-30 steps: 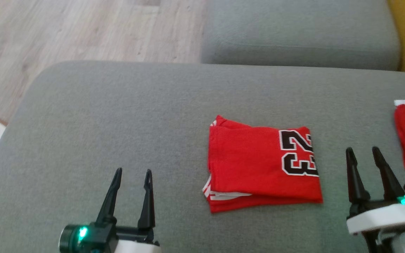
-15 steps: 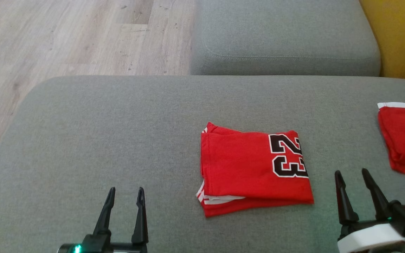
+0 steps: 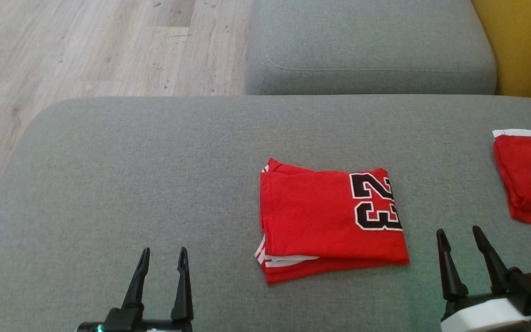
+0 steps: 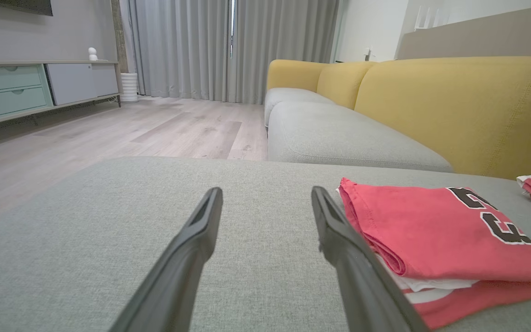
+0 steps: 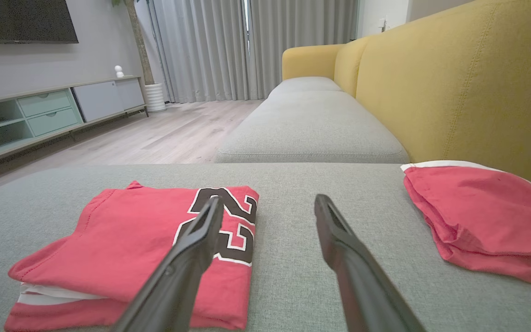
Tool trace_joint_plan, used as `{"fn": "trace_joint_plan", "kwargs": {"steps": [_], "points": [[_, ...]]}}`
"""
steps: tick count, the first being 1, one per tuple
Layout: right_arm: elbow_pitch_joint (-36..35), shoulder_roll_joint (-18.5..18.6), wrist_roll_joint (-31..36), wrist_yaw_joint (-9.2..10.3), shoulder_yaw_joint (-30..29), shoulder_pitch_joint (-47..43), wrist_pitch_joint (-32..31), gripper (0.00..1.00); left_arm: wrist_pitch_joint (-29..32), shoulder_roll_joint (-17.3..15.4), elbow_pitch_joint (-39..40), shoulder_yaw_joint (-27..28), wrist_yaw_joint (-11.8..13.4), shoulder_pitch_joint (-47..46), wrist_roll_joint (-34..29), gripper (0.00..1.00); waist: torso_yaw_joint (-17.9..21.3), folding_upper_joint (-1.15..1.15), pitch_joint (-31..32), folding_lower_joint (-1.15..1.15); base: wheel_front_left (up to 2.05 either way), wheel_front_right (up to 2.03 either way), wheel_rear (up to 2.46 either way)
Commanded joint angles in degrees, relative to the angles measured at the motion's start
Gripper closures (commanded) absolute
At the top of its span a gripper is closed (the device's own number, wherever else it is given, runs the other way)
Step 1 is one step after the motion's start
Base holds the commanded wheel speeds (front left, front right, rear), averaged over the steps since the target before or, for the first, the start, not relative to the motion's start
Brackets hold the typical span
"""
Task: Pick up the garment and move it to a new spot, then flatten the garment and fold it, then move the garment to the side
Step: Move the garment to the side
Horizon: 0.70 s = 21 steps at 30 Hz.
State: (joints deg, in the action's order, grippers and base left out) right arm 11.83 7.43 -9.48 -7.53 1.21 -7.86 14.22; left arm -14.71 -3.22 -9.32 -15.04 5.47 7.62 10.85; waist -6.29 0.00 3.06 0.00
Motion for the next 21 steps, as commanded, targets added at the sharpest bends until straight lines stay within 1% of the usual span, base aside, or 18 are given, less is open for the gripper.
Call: {"fn": "trace_joint_plan", "kwargs": {"steps": [1, 7, 15, 21], "points": [[-1.9, 0.4, 0.6, 0.04, 1.1, 1.4, 0.8, 0.00, -0.3, 0.3, 1.5, 2.0, -0.2, -1.9, 0.5, 0.00, 0.1, 0.00, 0.0, 0.00, 0.00, 0.00, 0.00], [-1.5, 0.1, 0.5, 0.04, 1.1, 1.3, 0.8, 0.00, -0.3, 0.3, 1.4, 2.2, -0.7, -1.7, 2.3, 0.00, 0.3, 0.00, 0.3, 0.00, 0.00, 0.00, 0.00], [-1.4, -0.1, 0.6, 0.04, 1.0, 0.9, 0.8, 0.00, -0.3, 0.3, 1.8, 2.3, -0.9, -1.5, 1.3, 0.00, 0.2, 0.00, 0.3, 0.00, 0.00, 0.00, 0.00], [-1.4, 0.3, 1.5, 0.04, 0.3, 1.5, 0.8, 0.00, -0.3, 0.3, 2.4, 2.0, -0.8, -1.8, 0.2, 0.00, 0.0, 0.00, -1.2, 0.00, 0.00, 0.00, 0.00]]}}
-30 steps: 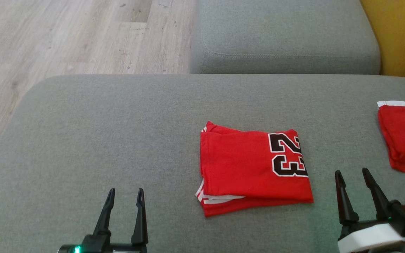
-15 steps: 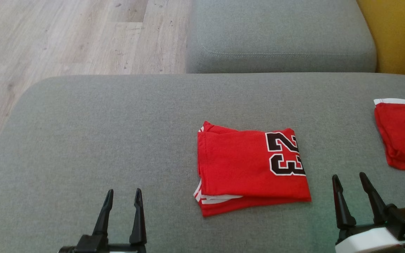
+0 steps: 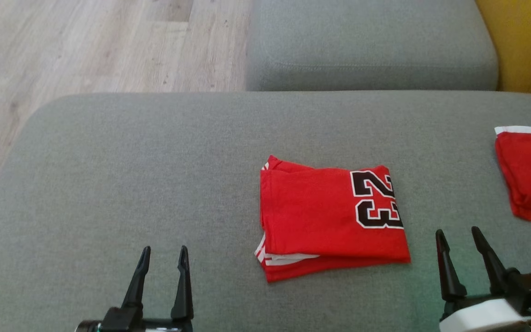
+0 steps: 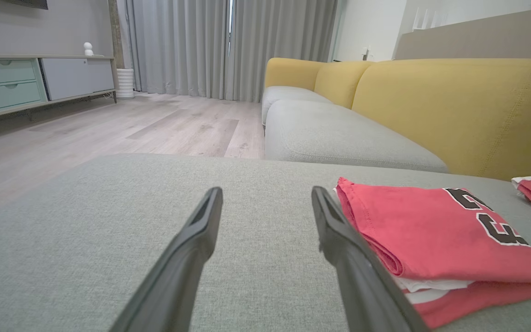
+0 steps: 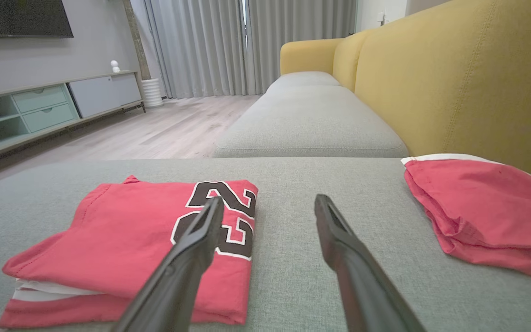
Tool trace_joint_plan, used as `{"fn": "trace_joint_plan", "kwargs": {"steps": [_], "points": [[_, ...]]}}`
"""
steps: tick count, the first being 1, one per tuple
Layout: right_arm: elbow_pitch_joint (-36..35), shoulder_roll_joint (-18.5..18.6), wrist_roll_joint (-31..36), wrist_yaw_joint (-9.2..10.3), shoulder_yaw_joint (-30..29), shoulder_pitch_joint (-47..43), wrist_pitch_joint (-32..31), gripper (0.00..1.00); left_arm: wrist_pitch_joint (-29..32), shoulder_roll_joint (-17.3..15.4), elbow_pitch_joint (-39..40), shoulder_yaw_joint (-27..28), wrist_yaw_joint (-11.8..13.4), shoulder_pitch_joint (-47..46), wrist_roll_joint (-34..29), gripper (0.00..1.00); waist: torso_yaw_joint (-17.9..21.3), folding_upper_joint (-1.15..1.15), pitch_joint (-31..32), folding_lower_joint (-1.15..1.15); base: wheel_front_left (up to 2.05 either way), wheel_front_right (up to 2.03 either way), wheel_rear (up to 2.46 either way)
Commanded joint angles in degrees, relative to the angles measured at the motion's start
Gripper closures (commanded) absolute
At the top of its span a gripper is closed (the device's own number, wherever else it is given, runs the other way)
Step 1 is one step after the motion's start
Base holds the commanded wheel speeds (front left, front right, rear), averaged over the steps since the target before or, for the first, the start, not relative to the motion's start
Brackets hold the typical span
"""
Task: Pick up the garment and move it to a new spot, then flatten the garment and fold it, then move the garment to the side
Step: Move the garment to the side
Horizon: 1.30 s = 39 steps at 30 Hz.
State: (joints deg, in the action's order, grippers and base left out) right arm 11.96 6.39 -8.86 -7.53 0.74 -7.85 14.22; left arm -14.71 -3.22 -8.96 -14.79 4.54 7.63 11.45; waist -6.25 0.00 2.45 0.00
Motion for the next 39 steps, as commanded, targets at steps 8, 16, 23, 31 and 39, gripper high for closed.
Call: {"fn": "trace_joint_plan", "kwargs": {"steps": [8, 16, 23, 31, 39], "points": [[1.8, 1.5, -0.1, 0.04, 0.3, 6.0, 0.8, 0.00, -0.3, 0.3, 3.3, 0.3, 0.2, -3.2, -1.9, 0.00, -0.6, 0.00, -5.6, 0.00, 0.00, 0.00, 0.00], [11.2, 4.6, -5.5, 0.04, 5.0, 15.1, -0.9, 0.00, -0.3, 0.3, 4.0, -1.4, 0.8, -6.5, -2.1, 0.00, -1.2, 0.00, -11.7, 0.00, 0.00, 0.00, 0.00], [17.2, 5.8, -9.8, 0.04, 9.5, 20.4, -6.6, 0.00, -0.3, 0.3, 4.5, -3.2, 1.8, -8.8, -1.8, 0.00, -2.0, 0.00, -14.8, 0.00, 0.00, 0.00, 0.00], [17.0, 7.7, -17.0, 0.04, 15.0, 21.8, -8.4, 1.00, -0.3, 0.3, 4.4, -3.3, 2.1, -10.0, -1.5, 0.00, -0.3, 0.00, -15.9, 0.00, 0.00, 0.00, 0.00], [15.8, 12.5, -16.3, 0.04, 14.2, 26.5, -7.0, 1.00, -0.3, 0.3, 5.7, -1.0, 4.3, -11.2, -2.8, 0.00, 4.4, 0.00, -17.9, 0.00, 0.00, 0.00, 0.00]]}}
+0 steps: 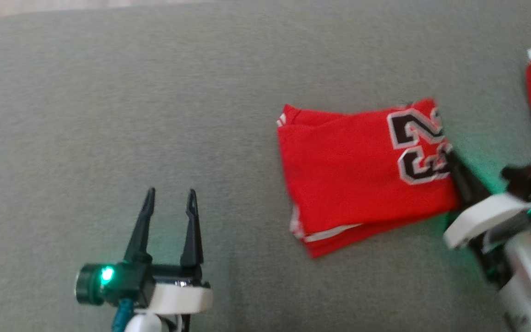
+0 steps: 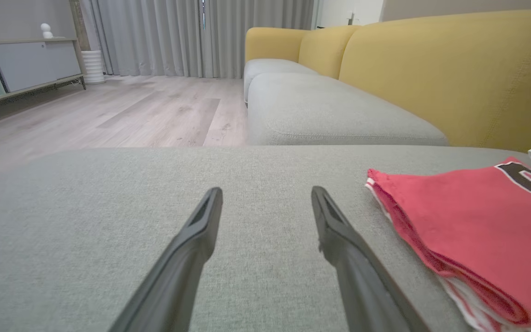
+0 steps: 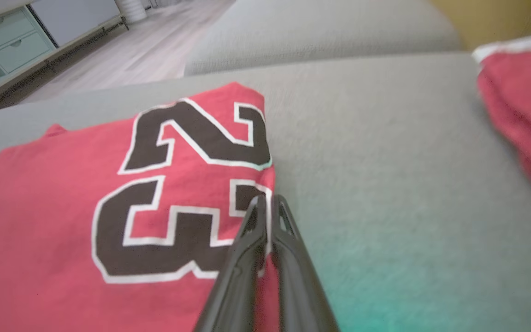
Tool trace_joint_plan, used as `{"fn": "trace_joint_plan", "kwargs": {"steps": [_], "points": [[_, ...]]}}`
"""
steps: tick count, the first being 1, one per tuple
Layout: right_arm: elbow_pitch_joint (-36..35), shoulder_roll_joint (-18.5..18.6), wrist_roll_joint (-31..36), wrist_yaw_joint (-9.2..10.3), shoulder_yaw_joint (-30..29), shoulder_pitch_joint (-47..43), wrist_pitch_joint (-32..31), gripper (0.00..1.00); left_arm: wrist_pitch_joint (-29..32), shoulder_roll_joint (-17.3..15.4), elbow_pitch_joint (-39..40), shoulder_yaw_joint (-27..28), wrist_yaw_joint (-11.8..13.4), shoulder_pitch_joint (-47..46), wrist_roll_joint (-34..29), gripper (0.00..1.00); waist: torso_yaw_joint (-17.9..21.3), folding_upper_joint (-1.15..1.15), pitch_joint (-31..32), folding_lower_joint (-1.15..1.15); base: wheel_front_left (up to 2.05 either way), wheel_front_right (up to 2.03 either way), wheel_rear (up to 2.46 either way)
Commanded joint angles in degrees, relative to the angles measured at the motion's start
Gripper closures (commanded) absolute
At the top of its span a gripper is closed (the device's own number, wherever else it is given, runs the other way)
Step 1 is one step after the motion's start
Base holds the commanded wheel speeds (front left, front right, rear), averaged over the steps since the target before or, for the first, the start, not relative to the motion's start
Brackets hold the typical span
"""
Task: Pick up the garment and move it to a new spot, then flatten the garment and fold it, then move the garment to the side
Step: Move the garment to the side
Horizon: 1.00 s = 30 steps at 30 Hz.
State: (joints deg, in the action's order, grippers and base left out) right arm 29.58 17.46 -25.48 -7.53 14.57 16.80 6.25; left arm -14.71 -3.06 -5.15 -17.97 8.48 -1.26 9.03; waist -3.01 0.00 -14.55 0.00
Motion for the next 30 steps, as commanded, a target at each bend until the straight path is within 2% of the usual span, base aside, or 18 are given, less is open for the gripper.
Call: {"fn": "trace_joint_plan", "kwargs": {"steps": [1, 7, 12, 16, 23, 24, 25, 30], "points": [[-2.2, 2.3, 0.6, 0.04, 0.0, 2.6, 1.0, 1.00, -0.3, 0.2, 2.4, 2.5, 0.5, -2.6, -0.2, 0.00, 1.8, 0.00, -1.3, 0.00, 0.00, 0.00, 0.00], [-5.2, 8.1, 2.4, 0.04, -3.3, 7.7, -0.2, 1.00, -0.3, 0.2, 4.5, 4.3, 0.1, -4.3, 2.2, 0.00, 5.8, 0.00, -4.6, 0.00, 0.00, 0.00, 0.00], [-7.9, 13.5, 3.8, 0.04, -7.9, 11.9, -2.5, 1.00, -0.3, 0.2, 4.6, 4.8, -2.6, -6.0, 4.6, 0.00, 8.7, 0.00, -7.3, 0.00, 0.00, 0.00, 0.00], [-9.1, 16.3, 4.9, 0.04, -12.9, 13.4, -4.0, 1.00, -0.3, 0.2, 4.9, 4.9, -4.3, -7.1, 5.1, 0.00, 10.0, 0.00, -9.0, 0.00, 0.00, 0.00, 0.00], [-7.9, 18.7, 7.0, 0.04, -19.7, 14.4, -5.0, 1.00, -0.3, 0.2, 5.6, 4.9, -6.0, -8.5, 3.8, 0.00, 11.2, 0.00, -10.1, 0.00, 0.00, 0.00, 0.00], [-7.5, 18.5, 7.8, 0.04, -20.9, 14.5, -5.2, 0.84, -0.3, 0.2, 5.7, 4.9, -6.3, -8.6, 3.6, 0.00, 11.3, 0.00, -10.1, 0.00, 0.00, 0.00, 0.00], [-7.5, 18.0, 8.8, 0.04, -21.9, 14.6, -5.0, 0.00, -0.3, 0.2, 5.8, 5.0, -6.5, -8.7, 3.4, 0.00, 11.4, 0.00, -10.0, 0.00, 0.00, 0.00, 0.00], [-8.9, 13.2, 12.9, 0.04, -22.6, 12.8, -3.9, 0.00, -0.3, 0.2, 6.1, 5.3, -7.1, -8.1, 3.2, 0.00, 11.8, 0.00, -8.3, 0.00, 0.00, 0.00, 0.00]]}}
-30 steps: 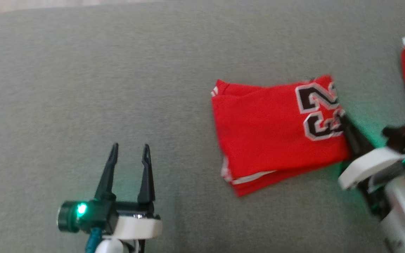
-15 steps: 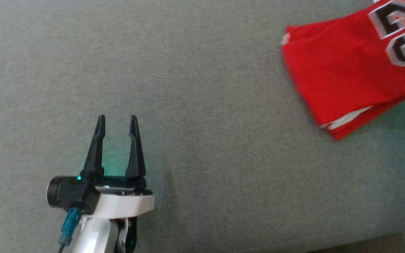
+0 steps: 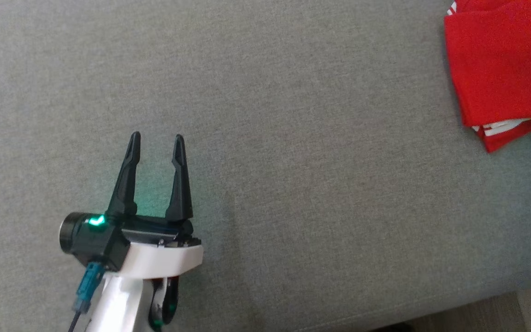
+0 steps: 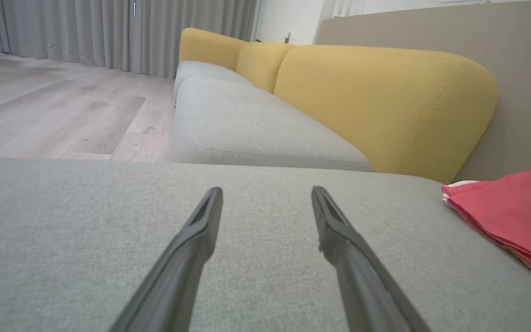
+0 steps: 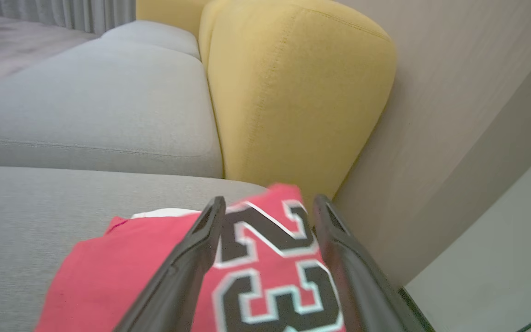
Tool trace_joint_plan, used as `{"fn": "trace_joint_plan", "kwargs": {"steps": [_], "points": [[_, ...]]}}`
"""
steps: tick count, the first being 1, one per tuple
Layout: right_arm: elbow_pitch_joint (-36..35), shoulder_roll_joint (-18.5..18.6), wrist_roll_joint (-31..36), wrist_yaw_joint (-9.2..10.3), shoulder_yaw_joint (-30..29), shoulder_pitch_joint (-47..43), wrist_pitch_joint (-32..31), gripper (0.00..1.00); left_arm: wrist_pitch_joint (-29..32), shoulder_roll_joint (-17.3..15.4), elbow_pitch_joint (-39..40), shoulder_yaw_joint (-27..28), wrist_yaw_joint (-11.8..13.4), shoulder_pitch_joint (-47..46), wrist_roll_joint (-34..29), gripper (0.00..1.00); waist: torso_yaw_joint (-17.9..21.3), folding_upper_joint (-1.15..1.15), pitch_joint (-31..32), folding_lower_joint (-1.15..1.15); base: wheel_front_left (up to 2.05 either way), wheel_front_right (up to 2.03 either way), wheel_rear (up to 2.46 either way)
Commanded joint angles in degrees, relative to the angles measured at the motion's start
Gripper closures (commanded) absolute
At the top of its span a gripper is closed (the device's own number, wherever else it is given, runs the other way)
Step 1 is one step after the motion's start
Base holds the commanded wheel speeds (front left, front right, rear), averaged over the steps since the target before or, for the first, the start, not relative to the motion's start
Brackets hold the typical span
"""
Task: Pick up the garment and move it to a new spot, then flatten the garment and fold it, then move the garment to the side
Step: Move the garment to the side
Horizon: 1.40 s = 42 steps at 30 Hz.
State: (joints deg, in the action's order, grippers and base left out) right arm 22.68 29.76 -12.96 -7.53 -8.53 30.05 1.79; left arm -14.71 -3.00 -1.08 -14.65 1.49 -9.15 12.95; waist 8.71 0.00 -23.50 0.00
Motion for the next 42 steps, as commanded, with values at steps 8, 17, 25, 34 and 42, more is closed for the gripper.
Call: {"fn": "trace_joint_plan", "kwargs": {"steps": [8, 17, 25, 34, 42], "points": [[-7.1, -10.2, 0.7, 0.04, 6.1, -10.7, 6.1, 0.00, -0.3, 0.1, 0.0, 1.5, 0.1, 1.7, 0.0, 0.00, -2.3, 0.00, 6.8, 0.00, 0.00, 0.00, 0.00], [-5.4, -16.3, -2.0, 0.04, 17.5, -20.7, 12.9, 0.00, -0.3, 0.1, -1.6, 0.9, 1.5, 6.4, 1.5, 0.00, -7.4, 0.00, 16.0, 0.00, 0.00, 0.00, 0.00], [-14.8, -22.4, 3.4, 0.04, 13.0, -30.6, 13.2, 0.00, -0.3, 0.1, -0.1, 2.3, 2.6, 12.4, 1.3, 0.00, -11.3, 0.00, 22.8, 0.00, 0.00, 0.00, 0.00], [-19.1, -25.3, 6.4, 0.04, 9.3, -39.9, 13.2, 0.00, -0.3, 0.1, 1.8, 3.8, 2.0, 18.1, 0.0, 0.00, -13.2, 0.00, 26.1, 0.00, 0.00, 0.00, 0.00], [-19.4, -26.3, 7.3, 0.04, 9.8, -40.9, 13.2, 0.00, -0.3, 0.1, 1.5, 4.5, 1.0, 19.0, -1.5, 0.00, -13.6, 0.00, 26.8, 0.00, 0.00, 0.00, 0.00]]}}
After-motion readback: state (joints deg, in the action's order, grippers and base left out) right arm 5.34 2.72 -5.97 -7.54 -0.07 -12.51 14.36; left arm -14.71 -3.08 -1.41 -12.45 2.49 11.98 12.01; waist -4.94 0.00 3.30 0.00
